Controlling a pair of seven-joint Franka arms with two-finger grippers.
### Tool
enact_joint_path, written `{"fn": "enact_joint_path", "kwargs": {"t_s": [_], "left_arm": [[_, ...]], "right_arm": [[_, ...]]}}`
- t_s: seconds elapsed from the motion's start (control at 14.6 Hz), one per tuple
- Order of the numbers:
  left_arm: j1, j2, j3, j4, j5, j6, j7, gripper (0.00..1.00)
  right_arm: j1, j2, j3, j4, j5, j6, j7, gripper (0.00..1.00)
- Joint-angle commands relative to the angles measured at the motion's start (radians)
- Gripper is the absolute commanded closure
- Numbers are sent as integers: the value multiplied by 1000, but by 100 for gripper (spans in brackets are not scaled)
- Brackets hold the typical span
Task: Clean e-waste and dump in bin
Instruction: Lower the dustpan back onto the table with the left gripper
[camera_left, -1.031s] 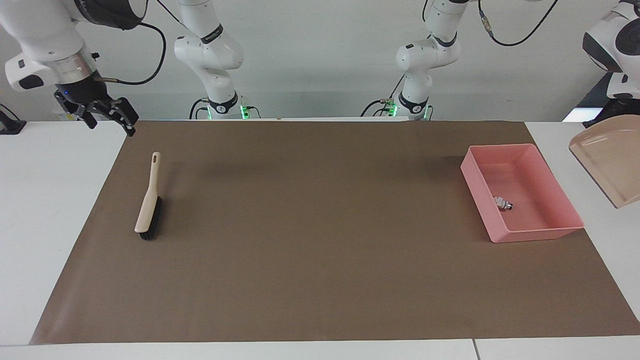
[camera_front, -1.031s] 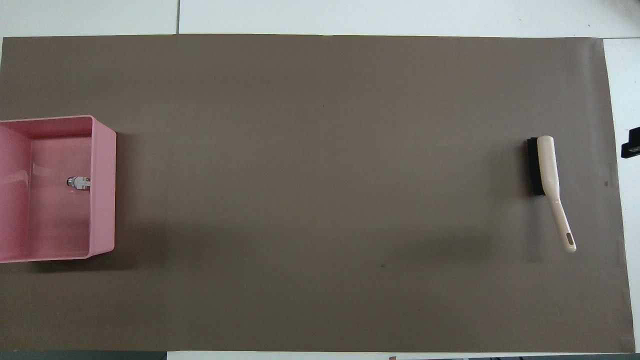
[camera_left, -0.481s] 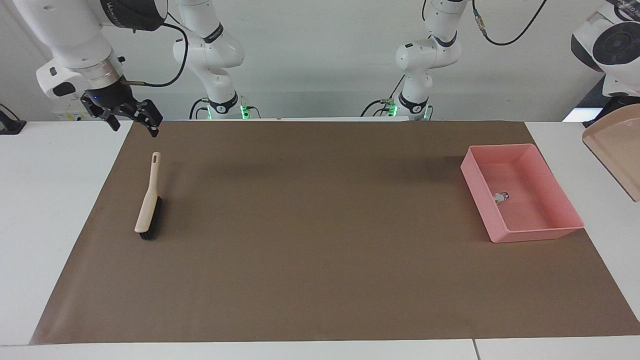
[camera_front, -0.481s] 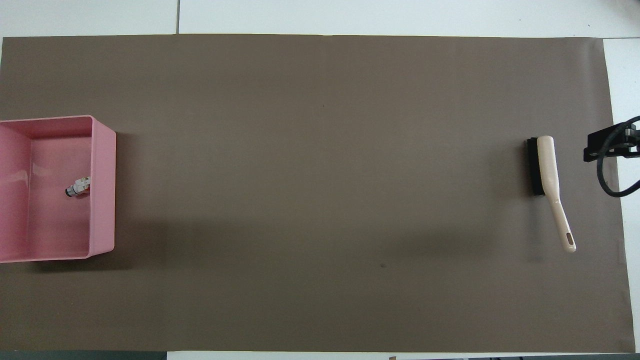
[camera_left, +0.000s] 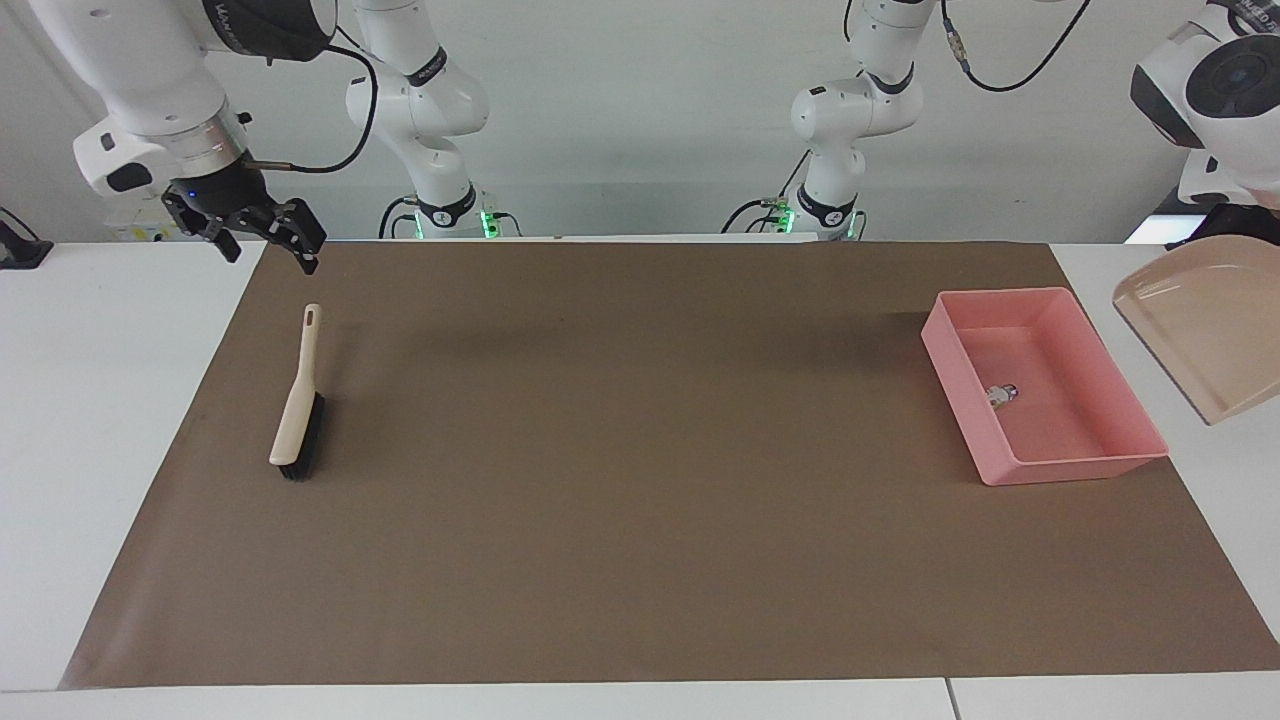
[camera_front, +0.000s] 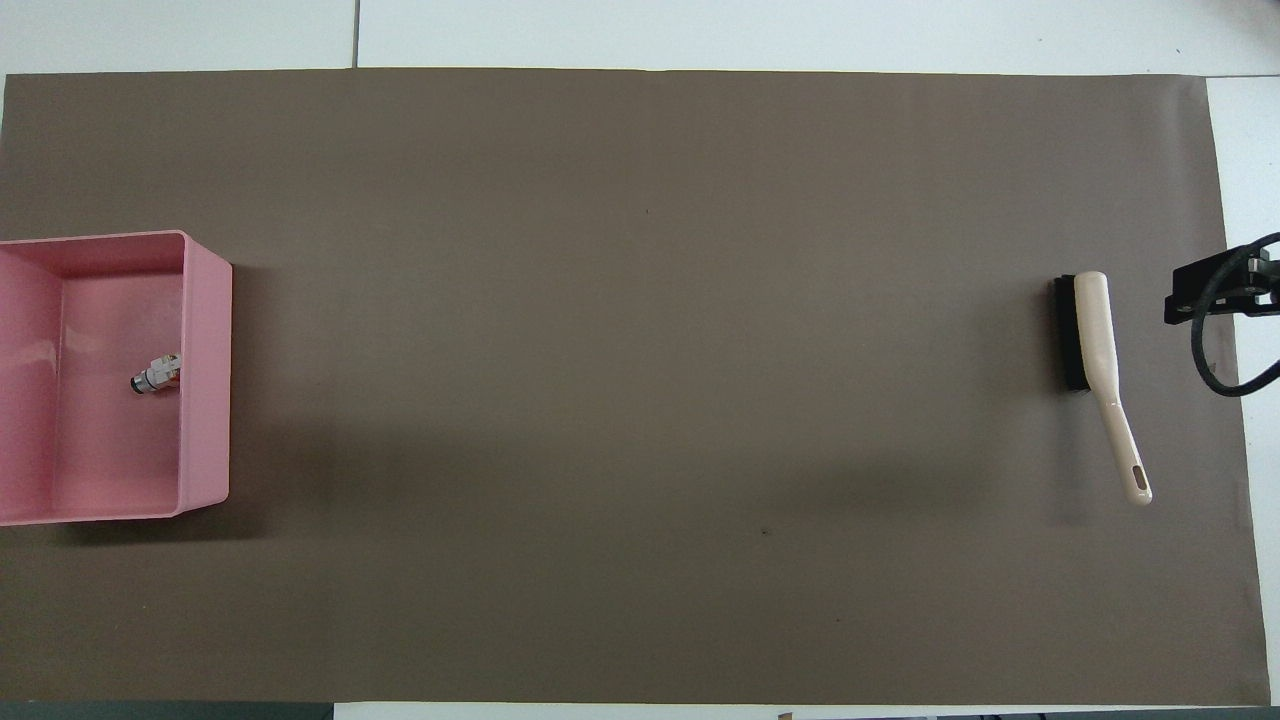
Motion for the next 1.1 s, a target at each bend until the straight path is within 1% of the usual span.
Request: {"fn": "enact_joint_path", "kwargs": {"t_s": [0.0,0.14,0.21,0.27,0.41,0.55,0.76,0.89,1.03], "left_arm": [[-9,-18,5,-17,-198,0,61,100],[-10,-23,-3,-31,-327,-14,75,100],[-29,-35,-8,-55,-367,-26,81,100],[-53,-55,-8,-86,-387,-40,81,100],[-99,-103,-8,-179,-455,-47,78,100],[-170,-132,-8,-272,-478,-37,63,100],[-260,-146,-8,-355,-507,-10,-8,100],[-320,-146,-8,-414,-507,38,-49,100],[-351,-146,-8,-474,-507,97,-100,100]], "right_arm": [[6,-3,-1,14,47,-2,16,0],[11,2,2,25,43,-5,18,0],[15,2,3,21,33,-1,6,0],[18,0,2,19,32,1,3,0],[20,-3,2,11,32,1,3,0],[22,-6,2,8,32,4,3,0],[22,-8,2,2,32,10,3,0],[23,-9,3,1,3,13,-10,0],[25,-8,8,1,4,15,-17,0]]}}
